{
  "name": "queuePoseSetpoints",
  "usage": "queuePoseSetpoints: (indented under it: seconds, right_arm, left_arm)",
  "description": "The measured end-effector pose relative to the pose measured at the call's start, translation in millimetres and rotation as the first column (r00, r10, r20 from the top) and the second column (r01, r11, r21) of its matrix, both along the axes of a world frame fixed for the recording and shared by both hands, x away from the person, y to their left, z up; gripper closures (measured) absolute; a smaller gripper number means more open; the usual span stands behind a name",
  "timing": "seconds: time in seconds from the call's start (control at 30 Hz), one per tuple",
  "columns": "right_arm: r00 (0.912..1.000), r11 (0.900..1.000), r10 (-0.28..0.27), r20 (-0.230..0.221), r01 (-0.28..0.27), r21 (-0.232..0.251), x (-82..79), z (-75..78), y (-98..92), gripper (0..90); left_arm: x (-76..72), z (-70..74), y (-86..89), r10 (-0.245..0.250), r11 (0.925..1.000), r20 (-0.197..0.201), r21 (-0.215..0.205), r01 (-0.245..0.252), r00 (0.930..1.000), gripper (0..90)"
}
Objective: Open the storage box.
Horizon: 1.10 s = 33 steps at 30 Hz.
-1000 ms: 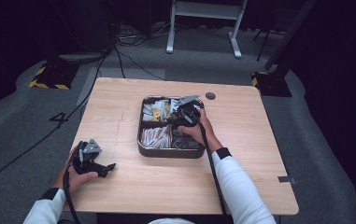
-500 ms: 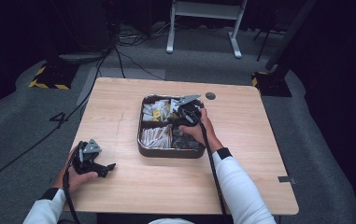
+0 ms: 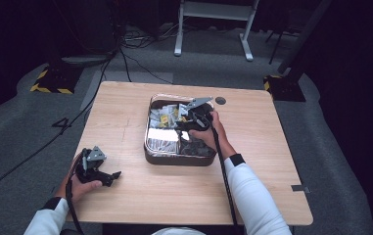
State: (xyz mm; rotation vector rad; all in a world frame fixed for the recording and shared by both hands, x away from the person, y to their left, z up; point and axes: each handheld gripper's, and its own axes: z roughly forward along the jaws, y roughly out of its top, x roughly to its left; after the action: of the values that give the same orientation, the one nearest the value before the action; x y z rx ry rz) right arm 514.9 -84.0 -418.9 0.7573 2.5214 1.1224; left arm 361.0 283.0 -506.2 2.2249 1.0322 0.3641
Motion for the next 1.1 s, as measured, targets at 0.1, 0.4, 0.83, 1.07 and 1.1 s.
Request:
queuePoseSetpoints:
  seconds: [0.1,0.4,0.83,1.07,1.1]
  right_arm:
    - [0.9999,1.0,0.001,0.011,0.0,-0.006,-0.8,3.5,-0.1,59.5]
    - [0.9997,1.0,-0.012,0.021,0.011,0.019,0.3,11.9,-7.6,59.6]
    - [0.9989,0.999,-0.032,0.033,0.031,0.008,-1.7,25.6,-23.6,59.6]
    - [0.9983,0.999,-0.045,0.037,0.044,0.014,-3.7,27.6,-37.1,59.6]
    - [0.9982,0.999,-0.047,0.037,0.047,0.018,-4.3,28.2,-39.4,59.5]
  left_arm:
    - [0.0,-0.2,0.1,-0.001,1.0,0.001,-0.002,0.001,1.0,0.5]
    - [-0.9,-0.1,0.6,0.003,1.0,0.006,0.001,-0.003,1.0,0.5]
    - [-0.9,-0.2,0.6,0.003,1.0,0.006,0.001,-0.003,1.0,0.5]
    - [-0.9,-0.1,0.6,0.003,1.0,0.006,0.001,-0.003,1.0,0.5]
    - [-0.9,-0.2,0.6,0.003,1.0,0.006,0.001,-0.003,1.0,0.5]
